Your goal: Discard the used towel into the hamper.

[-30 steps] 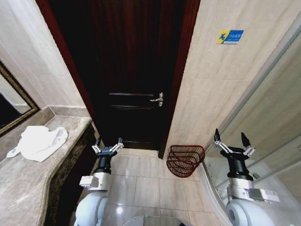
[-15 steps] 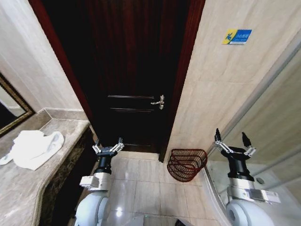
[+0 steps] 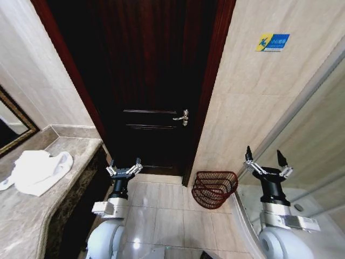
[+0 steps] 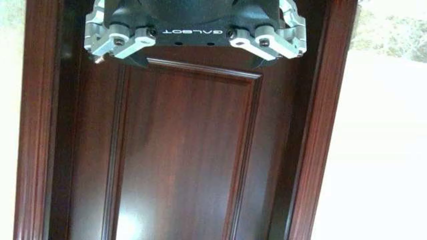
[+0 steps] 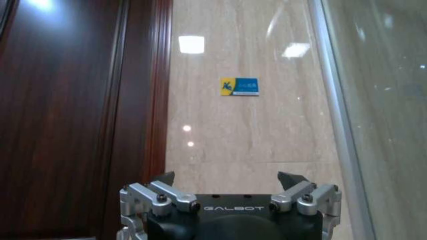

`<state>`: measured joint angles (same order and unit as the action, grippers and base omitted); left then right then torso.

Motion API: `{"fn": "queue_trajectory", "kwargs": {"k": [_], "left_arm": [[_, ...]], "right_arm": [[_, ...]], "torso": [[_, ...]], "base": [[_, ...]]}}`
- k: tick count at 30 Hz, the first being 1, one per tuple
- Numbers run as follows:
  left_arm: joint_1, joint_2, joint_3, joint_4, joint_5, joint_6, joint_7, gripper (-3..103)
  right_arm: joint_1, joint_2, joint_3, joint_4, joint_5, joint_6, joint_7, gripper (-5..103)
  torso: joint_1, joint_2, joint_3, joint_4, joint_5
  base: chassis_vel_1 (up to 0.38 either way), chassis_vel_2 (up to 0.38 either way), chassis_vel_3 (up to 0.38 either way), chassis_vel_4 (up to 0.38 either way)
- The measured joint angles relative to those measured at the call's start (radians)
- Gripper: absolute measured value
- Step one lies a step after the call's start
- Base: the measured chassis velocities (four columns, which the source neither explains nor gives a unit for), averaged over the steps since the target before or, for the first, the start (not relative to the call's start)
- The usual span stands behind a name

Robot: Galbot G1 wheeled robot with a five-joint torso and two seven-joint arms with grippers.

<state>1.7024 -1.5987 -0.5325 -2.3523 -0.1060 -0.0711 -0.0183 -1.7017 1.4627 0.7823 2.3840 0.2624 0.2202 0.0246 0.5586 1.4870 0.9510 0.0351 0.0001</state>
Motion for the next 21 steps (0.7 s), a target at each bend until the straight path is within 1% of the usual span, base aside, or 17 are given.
{"fn": "queue_trajectory", "kwargs": {"k": [5, 7, 9, 11, 12, 13, 14, 15, 16, 17, 18, 19, 21], "left_arm": [[-0.001, 0.0, 0.0, 0.004, -0.001, 0.0, 0.0, 100], [-0.002, -0.001, 0.0, 0.005, -0.001, 0.0, 0.0, 100], [-0.002, -0.001, 0.0, 0.006, -0.004, 0.0, 0.0, 100], [-0.002, -0.001, 0.0, 0.006, -0.007, 0.0, 0.0, 100], [-0.002, 0.0, -0.001, 0.006, -0.012, -0.001, 0.0, 100], [-0.002, -0.001, -0.002, 0.006, -0.02, -0.006, -0.001, 100], [-0.003, -0.002, -0.005, 0.006, -0.023, -0.009, -0.002, 100], [-0.003, -0.002, -0.009, 0.006, -0.022, -0.013, -0.003, 100], [-0.003, -0.002, -0.009, 0.006, -0.022, -0.013, -0.003, 100], [-0.003, -0.002, -0.012, 0.006, -0.022, -0.015, -0.004, 100], [-0.003, -0.002, -0.013, 0.006, -0.022, -0.016, -0.004, 100], [-0.003, -0.002, -0.014, 0.006, -0.023, -0.016, -0.005, 100], [-0.003, -0.003, -0.014, 0.006, -0.025, -0.016, -0.007, 100]], "right_arm": [[0.0, 0.002, 0.0, -0.008, 0.002, 0.013, -0.008, 100], [0.0, 0.002, -0.001, -0.01, 0.005, 0.017, -0.008, 100], [0.002, -0.001, -0.001, -0.018, 0.012, 0.028, -0.007, 100], [0.003, -0.001, 0.0, -0.02, 0.014, 0.03, -0.007, 100], [0.003, -0.002, 0.0, -0.021, 0.015, 0.03, -0.007, 100], [0.004, -0.003, -0.001, -0.023, 0.016, 0.031, -0.01, 100], [0.005, -0.003, -0.002, -0.025, 0.016, 0.031, -0.013, 100], [0.006, -0.003, -0.003, -0.027, 0.016, 0.031, -0.016, 100], [0.006, -0.003, -0.003, -0.027, 0.016, 0.031, -0.016, 100], [0.008, -0.003, -0.006, -0.028, 0.015, 0.031, -0.019, 100], [0.009, -0.003, -0.008, -0.03, 0.015, 0.031, -0.02, 100], [0.011, -0.003, -0.01, -0.032, 0.014, 0.031, -0.02, 100], [0.012, -0.003, -0.011, -0.034, 0.013, 0.031, -0.022, 100]], "torso": [[0.0, 0.0, 0.0, 0.0, 0.0], [0.0, 0.0, 0.0, 0.0002, -0.0006], [0.0, 0.0, 0.0, 0.0001, 0.0002], [0.0, 0.0, 0.0, 0.0, 0.0], [0.0, 0.0, 0.0, -0.0003, -0.001], [0.0, 0.0, 0.0, -0.0002, -0.0015], [0.0, 0.0, 0.0, 0.0001, -0.0001], [0.0, 0.0, 0.0, 0.0005, 0.0001], [0.0, 0.0, 0.0, 0.0005, 0.0001], [0.0, 0.0, 0.0, 0.0005, -0.0006], [0.0, 0.0, 0.0, 0.0001, -0.0005], [0.0, 0.0, 0.0, 0.0001, 0.0006], [0.0, 0.0, 0.0, -0.0001, 0.0005]], "base": [[0.146, 0.142, -0.139, -0.151], [0.186, 0.199, -0.191, -0.192], [0.195, 0.21, -0.203, -0.204], [0.199, 0.224, -0.184, -0.208], [0.153, 0.146, -0.184, -0.208], [0.153, 0.016, -0.126, -0.128], [0.128, 0.016, -0.126, -0.087], [0.128, 0.041, -0.055, -0.087], [0.128, 0.041, -0.055, -0.087], [0.0, 0.0, 0.0, 0.0], [0.0, 0.0, 0.0, 0.0], [0.0, 0.0, 0.0, 0.0], [-0.034, -0.024, 0.026, 0.016]]}}
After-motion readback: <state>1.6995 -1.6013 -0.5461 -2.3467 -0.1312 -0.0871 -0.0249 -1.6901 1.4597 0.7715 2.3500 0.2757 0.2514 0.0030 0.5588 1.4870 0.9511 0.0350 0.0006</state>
